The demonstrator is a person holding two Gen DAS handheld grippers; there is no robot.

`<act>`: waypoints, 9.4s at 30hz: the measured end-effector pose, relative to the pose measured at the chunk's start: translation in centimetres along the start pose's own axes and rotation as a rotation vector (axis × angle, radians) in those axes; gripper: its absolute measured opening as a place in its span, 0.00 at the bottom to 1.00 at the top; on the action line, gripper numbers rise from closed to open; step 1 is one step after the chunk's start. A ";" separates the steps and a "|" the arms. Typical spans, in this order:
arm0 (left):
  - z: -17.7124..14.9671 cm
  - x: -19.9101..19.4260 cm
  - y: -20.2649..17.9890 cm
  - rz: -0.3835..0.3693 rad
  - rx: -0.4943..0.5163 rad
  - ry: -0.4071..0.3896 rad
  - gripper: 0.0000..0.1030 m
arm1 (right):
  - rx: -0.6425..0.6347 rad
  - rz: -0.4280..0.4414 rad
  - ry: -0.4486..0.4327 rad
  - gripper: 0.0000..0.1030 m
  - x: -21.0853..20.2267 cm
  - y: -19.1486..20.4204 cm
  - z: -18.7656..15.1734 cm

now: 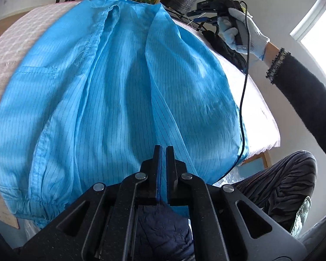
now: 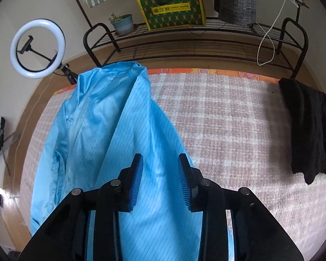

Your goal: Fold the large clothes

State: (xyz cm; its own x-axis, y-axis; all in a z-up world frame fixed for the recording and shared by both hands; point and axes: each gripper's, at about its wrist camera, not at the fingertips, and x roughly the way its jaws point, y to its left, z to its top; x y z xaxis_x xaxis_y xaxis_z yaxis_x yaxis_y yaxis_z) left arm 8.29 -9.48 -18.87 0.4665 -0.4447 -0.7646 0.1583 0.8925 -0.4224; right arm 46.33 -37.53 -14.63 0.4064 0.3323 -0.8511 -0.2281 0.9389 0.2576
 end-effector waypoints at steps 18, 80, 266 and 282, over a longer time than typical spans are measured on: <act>5.8 2.2 -0.5 0.016 0.030 0.006 0.34 | 0.053 0.031 0.079 0.41 -7.6 -3.1 -13.2; 3.3 9.1 -11.9 0.120 0.543 0.309 0.01 | 0.124 0.077 0.094 0.01 -7.6 -2.0 -28.7; 0.2 -6.3 17.0 0.222 -0.138 0.082 0.22 | -0.202 0.312 0.240 0.35 -7.8 15.6 -41.8; -3.8 -1.5 7.1 0.216 0.267 0.115 0.22 | -0.136 0.362 0.301 0.43 -4.6 14.9 -38.9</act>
State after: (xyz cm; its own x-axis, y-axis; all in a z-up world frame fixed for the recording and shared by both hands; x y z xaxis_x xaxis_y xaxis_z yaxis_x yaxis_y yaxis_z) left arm 5.44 -2.81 -22.57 0.4152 -0.2360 -0.8786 0.2959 0.9483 -0.1148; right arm 6.67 -28.55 -24.66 0.0105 0.5762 -0.8172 -0.4292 0.7408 0.5167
